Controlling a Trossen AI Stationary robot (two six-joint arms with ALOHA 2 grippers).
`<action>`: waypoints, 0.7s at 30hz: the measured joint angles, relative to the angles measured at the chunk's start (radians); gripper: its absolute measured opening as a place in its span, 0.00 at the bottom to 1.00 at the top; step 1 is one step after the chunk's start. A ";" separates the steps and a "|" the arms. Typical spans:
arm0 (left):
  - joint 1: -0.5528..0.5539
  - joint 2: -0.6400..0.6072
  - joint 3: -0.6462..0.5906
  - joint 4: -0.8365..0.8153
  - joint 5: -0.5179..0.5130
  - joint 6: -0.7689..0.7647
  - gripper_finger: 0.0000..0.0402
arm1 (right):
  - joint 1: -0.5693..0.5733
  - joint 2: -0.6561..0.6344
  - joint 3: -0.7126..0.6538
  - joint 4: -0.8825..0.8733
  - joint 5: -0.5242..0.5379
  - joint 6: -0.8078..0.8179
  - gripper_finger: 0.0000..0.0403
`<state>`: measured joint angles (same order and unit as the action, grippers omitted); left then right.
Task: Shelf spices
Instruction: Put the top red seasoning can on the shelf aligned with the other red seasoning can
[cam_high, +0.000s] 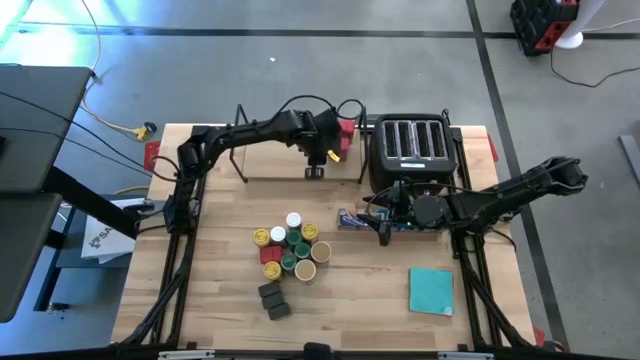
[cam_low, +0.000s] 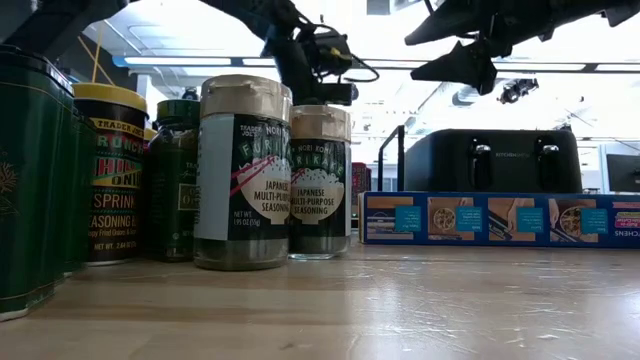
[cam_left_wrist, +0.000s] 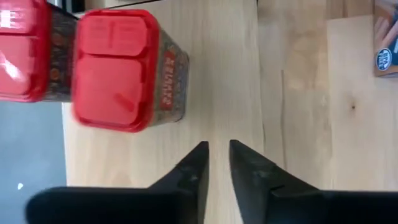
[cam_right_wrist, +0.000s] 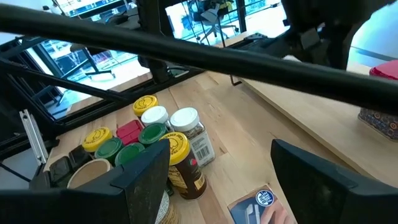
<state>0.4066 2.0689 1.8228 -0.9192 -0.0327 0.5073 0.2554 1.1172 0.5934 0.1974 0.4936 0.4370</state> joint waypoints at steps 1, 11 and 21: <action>0.000 0.000 -0.021 0.031 0.004 -0.003 0.10 | 0.002 0.000 0.000 -0.004 0.004 0.000 0.68; -0.015 0.003 -0.152 0.335 0.032 -0.100 0.00 | 0.003 0.000 0.000 -0.005 0.012 0.000 0.68; -0.010 0.014 -0.161 0.509 0.029 -0.138 0.00 | 0.002 0.000 0.000 -0.005 0.013 0.000 0.68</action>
<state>0.3970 2.0830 1.6614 -0.4099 -0.0038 0.3696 0.2573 1.1175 0.5934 0.1920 0.5068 0.4370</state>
